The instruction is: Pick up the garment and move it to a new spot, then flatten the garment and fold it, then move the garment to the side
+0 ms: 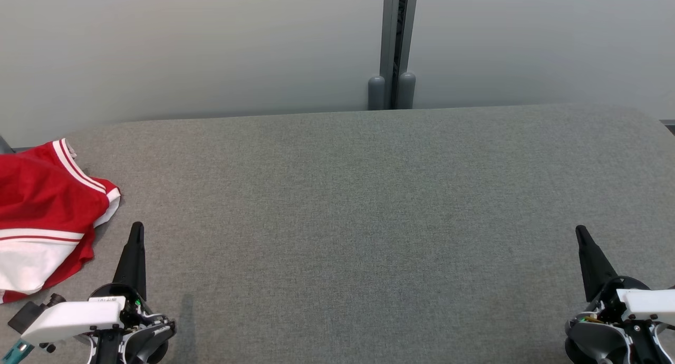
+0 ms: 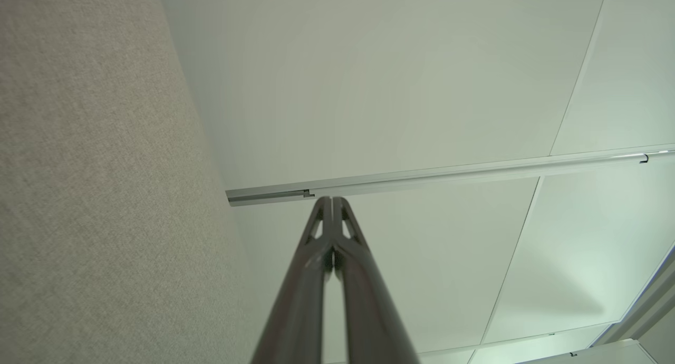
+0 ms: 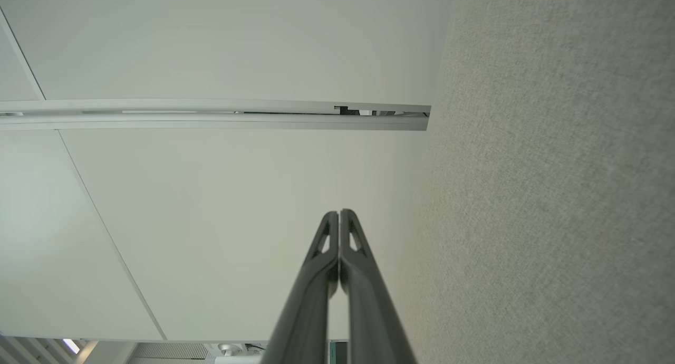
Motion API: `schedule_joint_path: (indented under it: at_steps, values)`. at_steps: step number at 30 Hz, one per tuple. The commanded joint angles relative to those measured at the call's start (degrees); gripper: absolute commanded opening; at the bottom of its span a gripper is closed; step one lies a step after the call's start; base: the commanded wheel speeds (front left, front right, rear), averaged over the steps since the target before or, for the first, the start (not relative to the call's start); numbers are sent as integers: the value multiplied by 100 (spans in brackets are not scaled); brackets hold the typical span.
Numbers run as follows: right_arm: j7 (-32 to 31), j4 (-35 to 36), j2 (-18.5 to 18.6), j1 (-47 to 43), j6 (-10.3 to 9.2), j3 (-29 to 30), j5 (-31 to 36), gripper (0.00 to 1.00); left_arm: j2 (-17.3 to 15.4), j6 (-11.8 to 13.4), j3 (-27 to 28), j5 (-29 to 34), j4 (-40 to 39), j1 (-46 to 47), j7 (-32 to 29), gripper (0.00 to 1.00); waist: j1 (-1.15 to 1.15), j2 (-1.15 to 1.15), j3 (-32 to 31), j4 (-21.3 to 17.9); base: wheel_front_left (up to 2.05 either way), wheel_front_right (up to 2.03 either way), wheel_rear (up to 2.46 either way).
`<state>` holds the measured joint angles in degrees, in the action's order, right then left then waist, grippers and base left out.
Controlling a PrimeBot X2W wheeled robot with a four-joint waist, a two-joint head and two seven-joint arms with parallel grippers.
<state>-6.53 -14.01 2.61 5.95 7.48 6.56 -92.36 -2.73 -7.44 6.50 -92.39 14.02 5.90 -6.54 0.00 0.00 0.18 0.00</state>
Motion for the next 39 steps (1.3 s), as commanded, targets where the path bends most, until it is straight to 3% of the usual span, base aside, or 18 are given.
schedule_joint_path:
  at_steps: [1, 11, 12, 20, 39]
  values:
    - [-19, 18, 52, 50, 2, 5, -13, 0, -29, -24, 20, -7, -17, 66, -17, 0, 0, 0, 0, 0, 0, 0, 0]
    - [-19, 18, 52, 50, 2, 5, -13, 0, -29, -24, 20, -7, -17, 66, -17, 0, 0, 0, 0, 0, 0, 0, 0]
    - [0, -5, -2, -1, 0, 0, 1, 100, 1, 1, -1, 0, 7, -1, 0, 100, 0, 0, 0, 0, 0, 0, 0]
    - [160, -76, 15, -104, -6, -136, 242, 100, -2, 3, -88, 220, 176, -103, 164, 100, 0, 0, 7, 1, 0, 0, 0]
    - [662, -184, 35, -58, -3, -293, 2372, 100, 0, 123, -168, 2695, 370, -123, 663, 100, 0, 0, 24, -19, 0, 0, 0]
